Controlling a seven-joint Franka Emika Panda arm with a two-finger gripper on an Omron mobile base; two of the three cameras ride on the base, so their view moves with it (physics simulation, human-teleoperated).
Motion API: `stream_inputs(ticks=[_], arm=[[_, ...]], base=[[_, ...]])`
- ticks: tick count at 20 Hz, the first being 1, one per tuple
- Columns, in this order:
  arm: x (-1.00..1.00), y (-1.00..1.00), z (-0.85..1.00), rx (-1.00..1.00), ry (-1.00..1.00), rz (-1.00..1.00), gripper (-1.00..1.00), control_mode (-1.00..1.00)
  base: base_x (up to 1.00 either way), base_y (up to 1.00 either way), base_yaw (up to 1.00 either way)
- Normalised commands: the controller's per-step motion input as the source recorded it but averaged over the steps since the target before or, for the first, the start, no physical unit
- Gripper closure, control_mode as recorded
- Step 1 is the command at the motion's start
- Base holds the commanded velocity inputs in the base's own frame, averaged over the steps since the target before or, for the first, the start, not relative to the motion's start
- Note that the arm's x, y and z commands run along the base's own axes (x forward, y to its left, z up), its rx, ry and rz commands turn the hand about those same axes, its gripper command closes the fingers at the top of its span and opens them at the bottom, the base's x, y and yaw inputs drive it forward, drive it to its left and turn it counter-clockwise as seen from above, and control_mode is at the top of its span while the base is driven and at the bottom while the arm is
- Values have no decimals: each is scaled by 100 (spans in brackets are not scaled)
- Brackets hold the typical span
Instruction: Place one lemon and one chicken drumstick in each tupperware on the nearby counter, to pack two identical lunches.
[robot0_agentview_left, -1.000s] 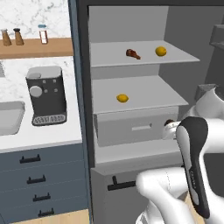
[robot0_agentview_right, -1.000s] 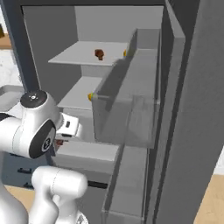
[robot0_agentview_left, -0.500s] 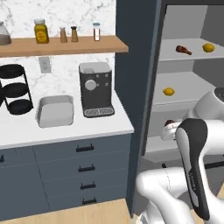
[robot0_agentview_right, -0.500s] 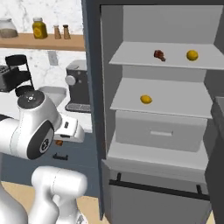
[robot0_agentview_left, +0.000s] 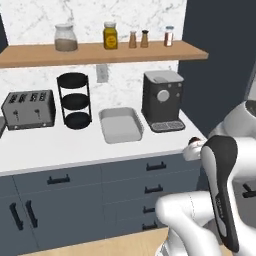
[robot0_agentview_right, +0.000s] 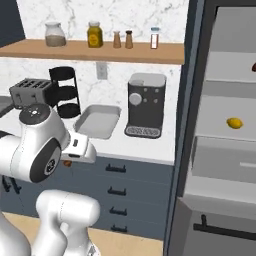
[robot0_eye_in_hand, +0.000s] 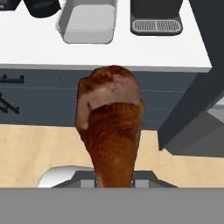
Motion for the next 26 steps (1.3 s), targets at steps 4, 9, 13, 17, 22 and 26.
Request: stream_inputs(ticks=[4, 9, 13, 17, 22, 26], arm=[[0, 0, 0, 0, 0, 0, 100, 100], [0, 0, 0, 0, 0, 0, 100, 100], [17, 0, -4, 0, 4, -3, 100, -100], [83, 11, -30, 0, 10, -13, 100, -100], [100, 19, -48, 0, 5, -11, 100, -100], [100, 5, -57, 0, 12, -4, 100, -100]], base=[[79, 86, -3], [86, 13, -7], [50, 5, -8], [0, 0, 0], [0, 0, 0], [0, 0, 0]])
